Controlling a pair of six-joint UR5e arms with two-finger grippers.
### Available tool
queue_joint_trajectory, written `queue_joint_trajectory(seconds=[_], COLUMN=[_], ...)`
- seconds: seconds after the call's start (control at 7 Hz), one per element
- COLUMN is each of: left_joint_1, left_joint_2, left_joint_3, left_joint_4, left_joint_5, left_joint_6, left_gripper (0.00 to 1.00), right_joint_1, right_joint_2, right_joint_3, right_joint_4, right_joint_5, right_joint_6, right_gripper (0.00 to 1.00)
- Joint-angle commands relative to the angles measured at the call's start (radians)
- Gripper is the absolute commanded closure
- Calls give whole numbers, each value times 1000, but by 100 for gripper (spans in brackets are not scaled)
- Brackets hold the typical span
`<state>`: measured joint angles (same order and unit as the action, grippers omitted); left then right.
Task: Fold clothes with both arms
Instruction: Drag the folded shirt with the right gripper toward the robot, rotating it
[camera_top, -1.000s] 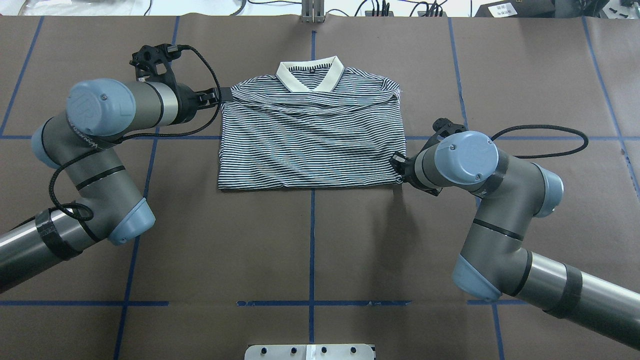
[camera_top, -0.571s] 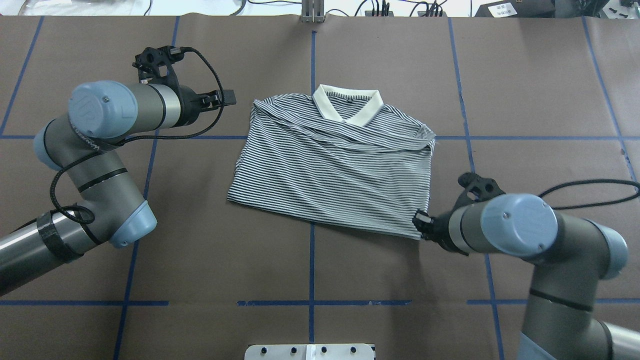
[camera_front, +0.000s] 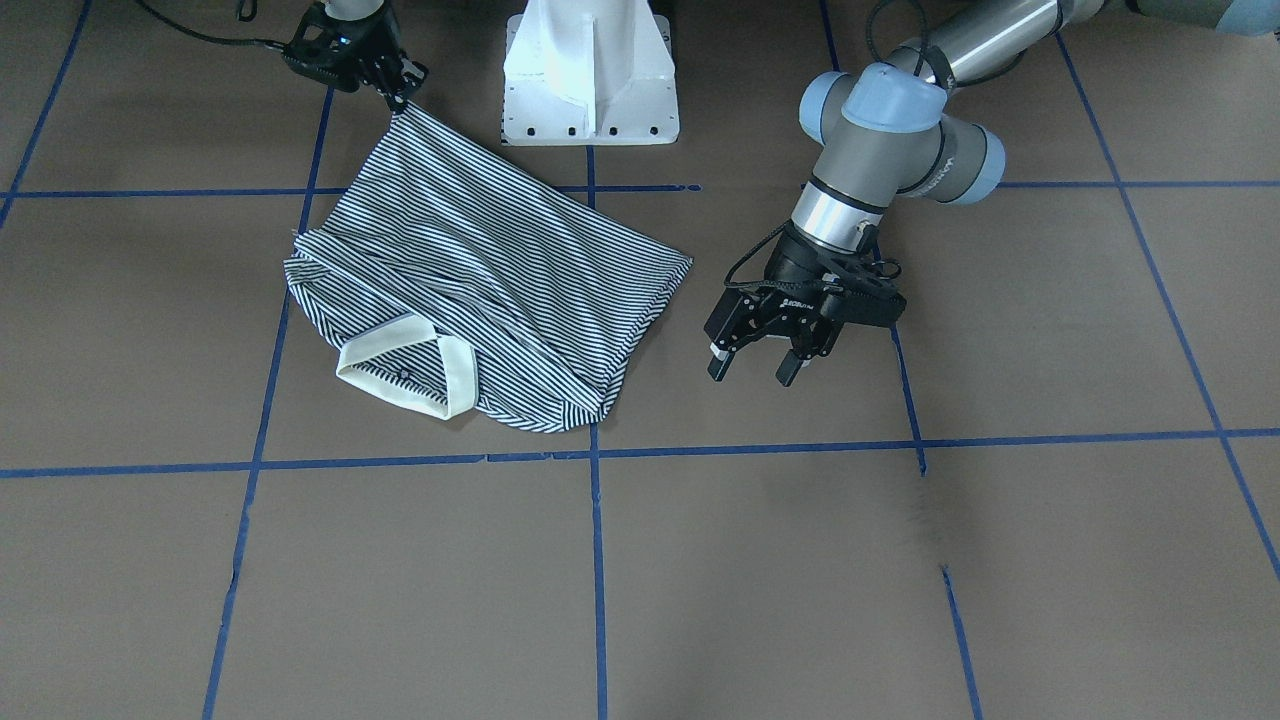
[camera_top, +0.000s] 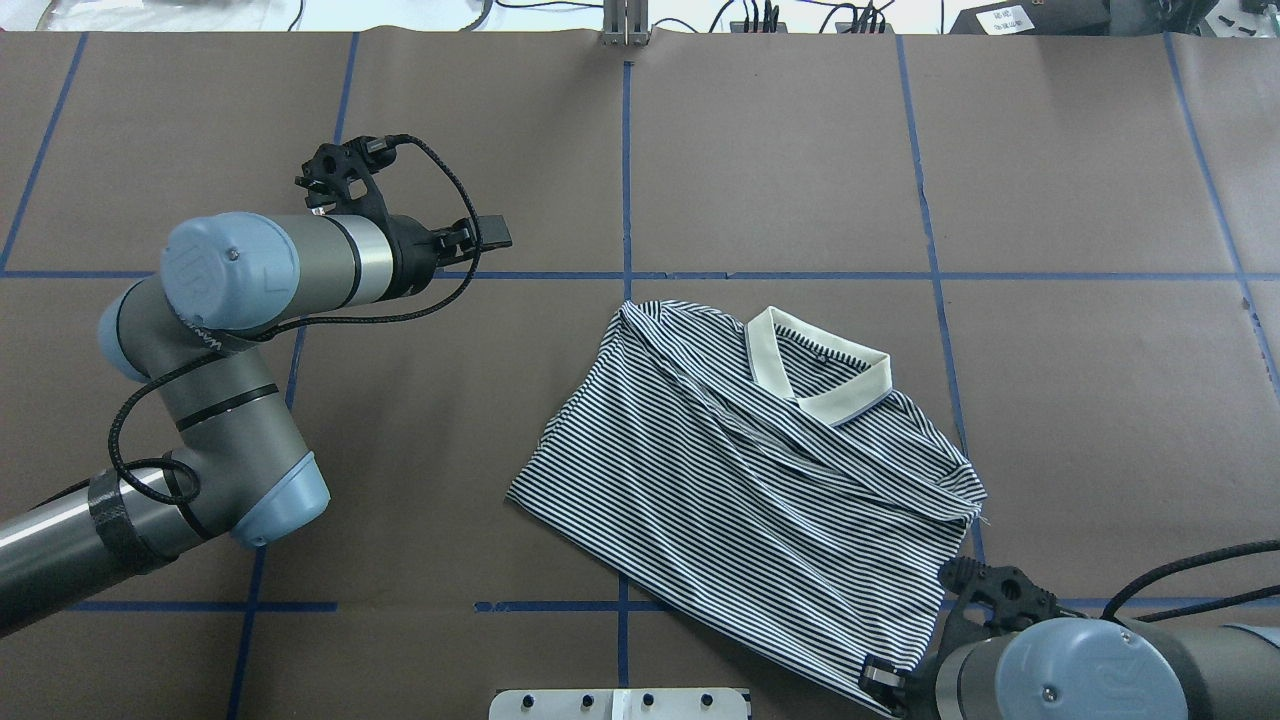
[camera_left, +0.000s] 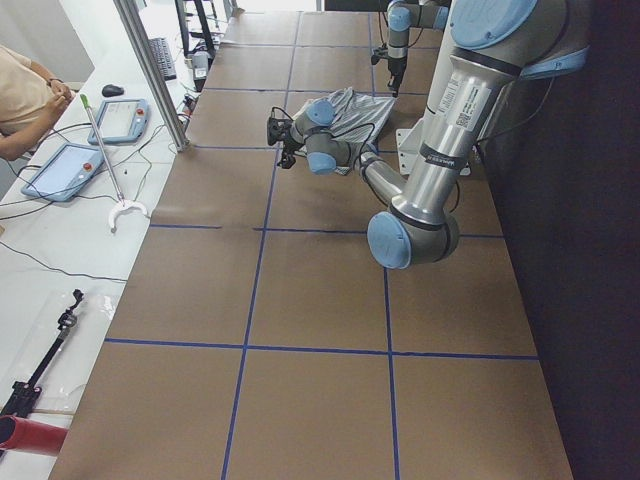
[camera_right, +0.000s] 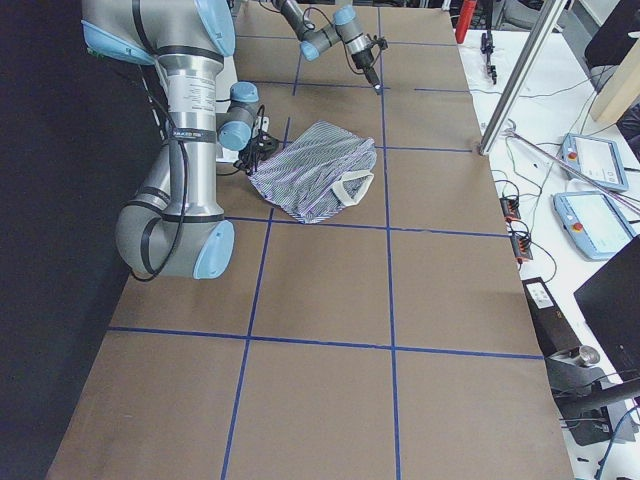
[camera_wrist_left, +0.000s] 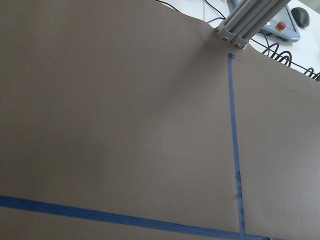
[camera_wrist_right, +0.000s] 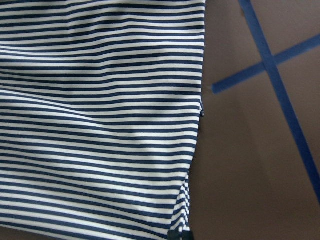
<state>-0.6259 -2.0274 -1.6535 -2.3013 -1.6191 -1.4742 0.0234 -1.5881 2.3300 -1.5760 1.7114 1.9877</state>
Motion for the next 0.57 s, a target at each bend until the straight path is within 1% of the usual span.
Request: queue_joint_trajectory(seconds=[0.0,0.14,0.29,0.43], left_joint_1=[24,58,96,160], left_joint_2=[3,3,30,82], left_joint_3=[-21,-50,-111,-185], left_joint_4=[0,6,52,83], left_joint_5=[-7,-12,-46,-54], left_joint_6=[-32,-41,-79,-107], left_gripper=[0,0,1,4], right_joint_1=[-81,-117,-117,-71], right_joint_2=[-3,-1,5,10], right_joint_3=[19,14,17,32], right_joint_4=[-48,-50,-50,-45], right_joint_5=[1,-18,-22,-23], right_joint_6=[19,86,114,115], right_gripper=[100,1,0,0])
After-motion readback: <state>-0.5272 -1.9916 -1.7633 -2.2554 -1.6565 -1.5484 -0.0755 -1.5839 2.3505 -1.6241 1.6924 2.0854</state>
